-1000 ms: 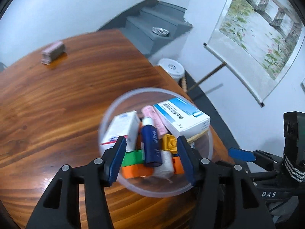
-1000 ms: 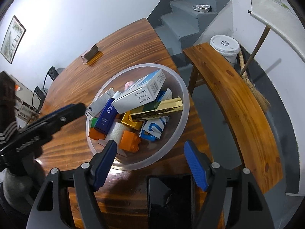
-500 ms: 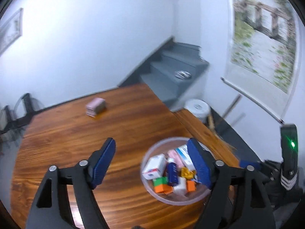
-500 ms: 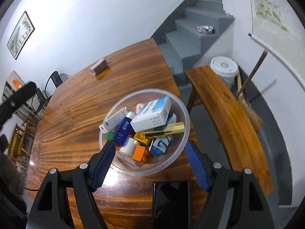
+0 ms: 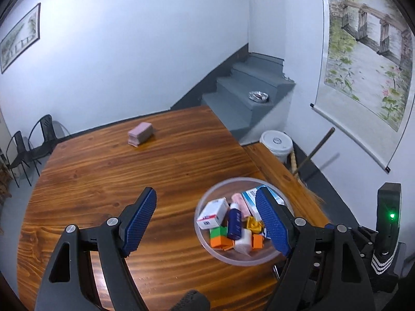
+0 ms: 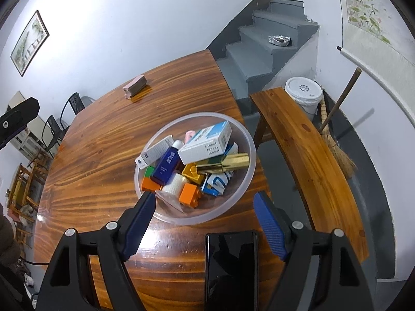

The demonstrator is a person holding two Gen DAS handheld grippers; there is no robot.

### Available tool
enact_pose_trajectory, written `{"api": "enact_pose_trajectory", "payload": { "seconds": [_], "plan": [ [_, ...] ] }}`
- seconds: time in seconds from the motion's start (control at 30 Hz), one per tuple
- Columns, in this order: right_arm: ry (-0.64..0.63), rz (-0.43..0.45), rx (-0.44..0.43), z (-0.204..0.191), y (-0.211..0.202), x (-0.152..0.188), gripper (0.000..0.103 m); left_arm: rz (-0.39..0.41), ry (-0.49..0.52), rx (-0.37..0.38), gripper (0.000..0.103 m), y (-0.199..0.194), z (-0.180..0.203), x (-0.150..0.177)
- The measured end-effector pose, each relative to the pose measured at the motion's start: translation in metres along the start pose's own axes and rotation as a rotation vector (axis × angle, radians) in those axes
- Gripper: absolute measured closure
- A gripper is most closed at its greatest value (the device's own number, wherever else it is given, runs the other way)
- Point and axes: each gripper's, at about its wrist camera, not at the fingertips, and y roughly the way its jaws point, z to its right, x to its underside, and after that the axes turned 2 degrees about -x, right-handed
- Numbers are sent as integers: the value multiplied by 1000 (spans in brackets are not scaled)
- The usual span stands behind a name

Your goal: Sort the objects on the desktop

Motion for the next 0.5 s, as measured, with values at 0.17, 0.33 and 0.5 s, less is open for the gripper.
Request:
{"api": "enact_pose_trajectory", "payload": {
  "seconds": [0.17, 0.33, 0.5],
  "plan": [
    [-2, -20, 12, 2, 5, 8, 22, -37, 6, 56, 21, 3, 6, 5],
    [7, -39, 13, 3, 9, 14, 22, -79, -13, 104, 21, 9, 6, 9],
    [-6, -57, 1, -3, 13, 18, 22, -68, -23, 99, 21, 9, 0, 13]
  ]
}}
